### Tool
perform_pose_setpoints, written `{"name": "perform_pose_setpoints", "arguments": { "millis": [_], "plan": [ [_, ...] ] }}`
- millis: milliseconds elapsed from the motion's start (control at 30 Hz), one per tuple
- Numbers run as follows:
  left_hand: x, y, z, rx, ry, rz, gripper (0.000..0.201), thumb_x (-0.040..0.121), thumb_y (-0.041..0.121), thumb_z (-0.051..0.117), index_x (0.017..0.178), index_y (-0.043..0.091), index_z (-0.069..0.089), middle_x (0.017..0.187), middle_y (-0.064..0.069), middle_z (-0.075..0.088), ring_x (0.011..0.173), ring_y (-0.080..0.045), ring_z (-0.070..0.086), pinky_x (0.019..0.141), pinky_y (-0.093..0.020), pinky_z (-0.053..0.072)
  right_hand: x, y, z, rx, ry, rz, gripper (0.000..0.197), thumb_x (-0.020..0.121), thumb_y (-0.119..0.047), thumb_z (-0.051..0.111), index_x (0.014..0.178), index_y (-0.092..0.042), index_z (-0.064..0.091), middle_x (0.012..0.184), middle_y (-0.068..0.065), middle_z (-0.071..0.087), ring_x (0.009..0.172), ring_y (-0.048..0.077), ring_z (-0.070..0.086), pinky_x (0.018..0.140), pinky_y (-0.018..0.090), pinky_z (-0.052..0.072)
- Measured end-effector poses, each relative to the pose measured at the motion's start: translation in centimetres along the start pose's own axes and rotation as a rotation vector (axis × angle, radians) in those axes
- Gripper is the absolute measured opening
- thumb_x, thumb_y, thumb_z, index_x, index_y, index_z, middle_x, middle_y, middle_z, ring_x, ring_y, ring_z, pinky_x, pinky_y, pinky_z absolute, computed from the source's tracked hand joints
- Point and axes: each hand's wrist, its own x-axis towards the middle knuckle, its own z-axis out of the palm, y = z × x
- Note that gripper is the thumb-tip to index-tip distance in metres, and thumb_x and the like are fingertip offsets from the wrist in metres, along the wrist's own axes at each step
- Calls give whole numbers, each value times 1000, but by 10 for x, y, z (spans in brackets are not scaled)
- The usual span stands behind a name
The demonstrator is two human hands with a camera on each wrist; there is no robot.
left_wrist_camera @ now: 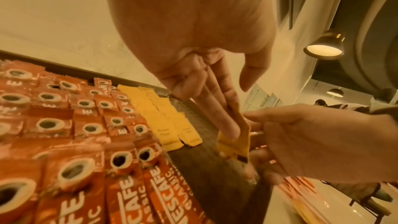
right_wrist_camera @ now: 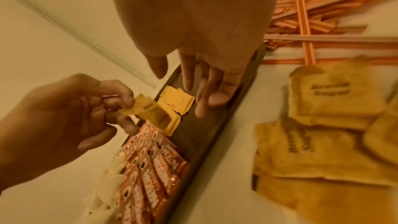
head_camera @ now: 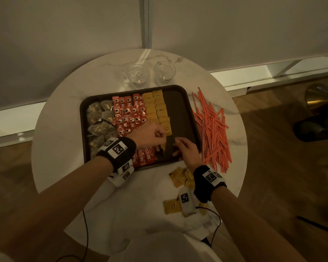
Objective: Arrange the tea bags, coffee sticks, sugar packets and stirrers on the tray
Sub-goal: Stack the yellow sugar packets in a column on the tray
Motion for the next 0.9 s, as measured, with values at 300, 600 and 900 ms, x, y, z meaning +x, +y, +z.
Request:
{"name": "perform_pose_setpoints", "arguments": {
  "millis": [300, 600, 900],
  "plan": [
    [10, -11, -14, 195, 29, -13, 26, 82, 20, 78, 105, 26, 66, 81, 11, 64, 74, -3, 62, 67, -19, 48, 11, -3, 17, 40, -125, 31, 8, 90, -5, 68, 91, -13, 67, 79, 5, 71, 64, 11, 61, 52, 19, 45],
    [27, -30, -14, 533, 111, 2, 13, 93, 31, 63, 103, 24, 69, 100, 8, 67, 84, -3, 56, 73, -19, 44, 29, -12, 24, -167, -43, 109, 14, 93, -15, 66, 79, -14, 68, 70, 6, 69, 46, 13, 55, 36, 15, 37],
    [31, -34, -18, 687, 142, -7, 13, 94, 31, 63, 104, 25, 68, 99, 8, 65, 86, -4, 53, 70, -19, 37, 44, -20, 29, -366, -104, 151, 18, 91, -24, 70, 79, -12, 67, 62, 3, 71, 42, 11, 60, 37, 17, 40]
  ]
}}
